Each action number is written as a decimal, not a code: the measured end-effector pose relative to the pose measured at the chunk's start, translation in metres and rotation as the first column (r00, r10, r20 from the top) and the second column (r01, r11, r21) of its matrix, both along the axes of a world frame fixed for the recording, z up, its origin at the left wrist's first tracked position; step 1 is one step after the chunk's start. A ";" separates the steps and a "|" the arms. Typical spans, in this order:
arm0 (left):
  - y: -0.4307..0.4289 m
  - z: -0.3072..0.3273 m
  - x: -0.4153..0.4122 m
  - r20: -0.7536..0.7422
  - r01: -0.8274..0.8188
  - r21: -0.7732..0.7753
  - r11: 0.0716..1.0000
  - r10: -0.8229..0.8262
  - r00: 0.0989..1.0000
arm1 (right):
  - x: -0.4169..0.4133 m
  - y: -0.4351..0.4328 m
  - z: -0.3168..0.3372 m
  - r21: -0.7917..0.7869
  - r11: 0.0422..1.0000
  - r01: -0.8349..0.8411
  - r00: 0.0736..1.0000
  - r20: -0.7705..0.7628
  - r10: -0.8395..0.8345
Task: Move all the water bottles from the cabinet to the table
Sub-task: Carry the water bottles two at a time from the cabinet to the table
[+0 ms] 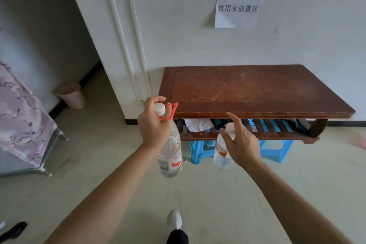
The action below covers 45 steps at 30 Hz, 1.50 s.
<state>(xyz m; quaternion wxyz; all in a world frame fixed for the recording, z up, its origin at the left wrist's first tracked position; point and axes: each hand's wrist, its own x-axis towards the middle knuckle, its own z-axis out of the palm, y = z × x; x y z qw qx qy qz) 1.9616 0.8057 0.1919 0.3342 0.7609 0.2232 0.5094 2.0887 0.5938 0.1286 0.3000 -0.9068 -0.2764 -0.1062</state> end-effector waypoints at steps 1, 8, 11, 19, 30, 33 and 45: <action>0.020 -0.007 0.025 0.001 0.010 0.010 1.000 -0.010 1.000 | 0.022 0.018 -0.005 0.004 1.000 0.001 1.000 0.001 -0.001; 0.135 -0.018 0.169 0.010 0.092 -0.005 0.996 -0.092 0.996 | 0.152 0.127 -0.007 -0.034 0.999 0.015 1.000 0.023 -0.014; 0.182 -0.008 0.234 -0.012 0.098 0.003 0.995 -0.098 0.995 | 0.211 0.165 0.003 -0.018 0.997 0.071 0.997 -0.001 -0.071; 0.261 -0.012 0.365 0.017 0.025 -0.052 0.998 -0.024 1.000 | 0.351 0.230 -0.006 0.015 0.999 0.042 0.999 0.017 -0.043; 0.328 -0.025 0.519 0.004 -0.123 -0.105 0.987 0.124 0.992 | 0.557 0.342 -0.028 0.033 0.990 -0.134 0.982 -0.133 0.137; 0.350 -0.029 0.549 -0.021 -0.132 -0.094 0.987 0.130 0.991 | 0.587 0.362 -0.035 0.050 0.988 -0.149 0.974 -0.165 0.155; 0.441 -0.053 0.687 -0.032 -0.096 -0.114 0.989 0.093 0.995 | 0.646 0.416 -0.053 0.050 0.996 -0.070 0.965 -0.249 0.080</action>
